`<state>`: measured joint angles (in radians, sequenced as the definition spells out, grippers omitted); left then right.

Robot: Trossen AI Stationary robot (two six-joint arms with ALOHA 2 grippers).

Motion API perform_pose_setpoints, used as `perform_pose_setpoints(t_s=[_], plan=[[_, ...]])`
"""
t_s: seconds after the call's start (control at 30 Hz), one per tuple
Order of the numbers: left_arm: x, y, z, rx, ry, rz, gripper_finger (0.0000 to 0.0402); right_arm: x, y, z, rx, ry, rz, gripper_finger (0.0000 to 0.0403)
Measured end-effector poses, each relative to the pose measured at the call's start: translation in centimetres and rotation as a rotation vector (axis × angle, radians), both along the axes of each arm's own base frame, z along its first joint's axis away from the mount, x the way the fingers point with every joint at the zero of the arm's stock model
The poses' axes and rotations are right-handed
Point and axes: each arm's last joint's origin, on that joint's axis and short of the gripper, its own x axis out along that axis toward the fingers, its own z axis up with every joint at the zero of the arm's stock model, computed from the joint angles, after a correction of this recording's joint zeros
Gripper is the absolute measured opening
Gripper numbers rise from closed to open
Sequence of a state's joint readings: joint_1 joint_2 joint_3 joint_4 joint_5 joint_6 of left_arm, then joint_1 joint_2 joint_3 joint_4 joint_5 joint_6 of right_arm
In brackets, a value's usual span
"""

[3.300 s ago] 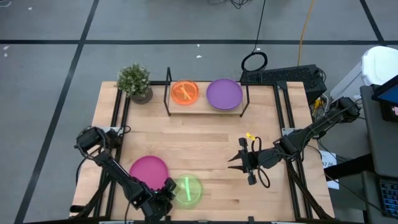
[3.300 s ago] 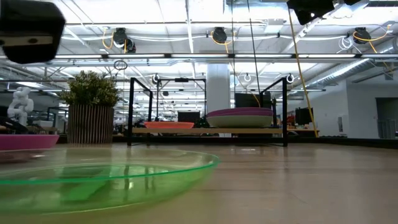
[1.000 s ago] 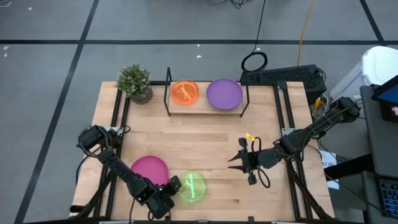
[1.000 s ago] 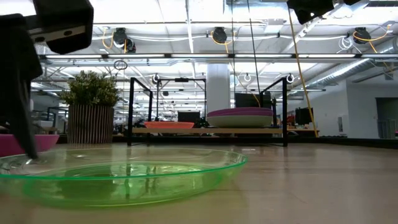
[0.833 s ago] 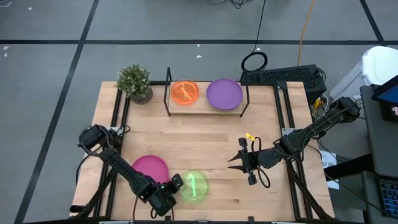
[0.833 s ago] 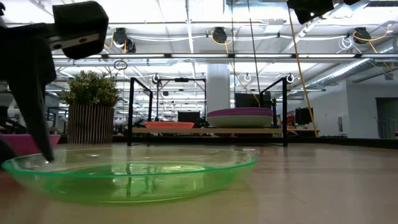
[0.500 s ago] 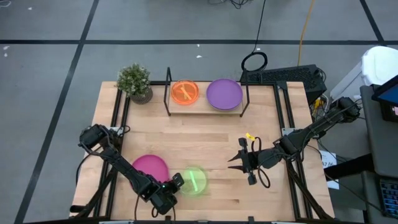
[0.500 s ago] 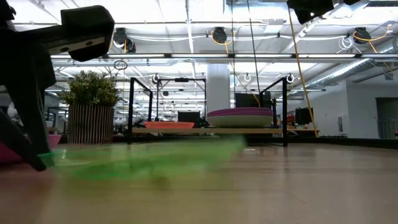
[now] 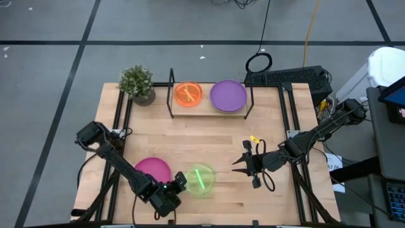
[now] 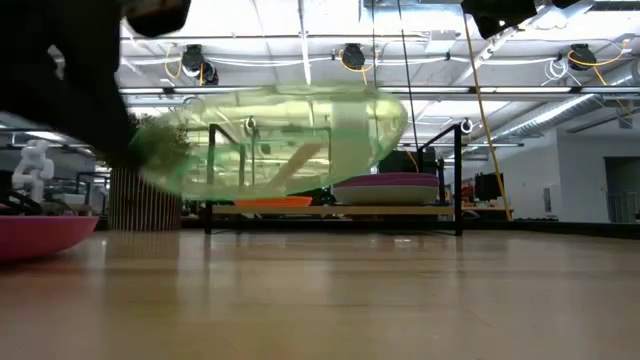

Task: Place and stack plates onto a shelf
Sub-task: Stack the transparent green plate on top of the transparent orange plate

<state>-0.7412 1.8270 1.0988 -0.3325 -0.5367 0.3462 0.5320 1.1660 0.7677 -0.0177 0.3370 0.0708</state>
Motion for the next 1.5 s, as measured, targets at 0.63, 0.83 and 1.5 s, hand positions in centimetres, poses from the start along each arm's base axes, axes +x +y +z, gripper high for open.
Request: perform_pose_setpoints(t_s=[0.63, 0.83, 1.5], plan=[[1.2, 8.2, 8.1, 0.055, -0.160, 0.190, 0.0003, -0.1, 0.0, -0.1, -0.014, 0.011, 0.005, 0.0091], [2.7, 11.4, 8.3, 0.127, -0.156, 0.261, 0.0003, -0.1, -0.1, -0.2, -0.018, 0.019, 0.005, 0.0091], [5.9, 21.6, 9.3, 0.220, -0.224, 0.459, 0.0003, 0.1, -0.3, 0.0, -0.067, -0.009, -0.010, 0.0091]])
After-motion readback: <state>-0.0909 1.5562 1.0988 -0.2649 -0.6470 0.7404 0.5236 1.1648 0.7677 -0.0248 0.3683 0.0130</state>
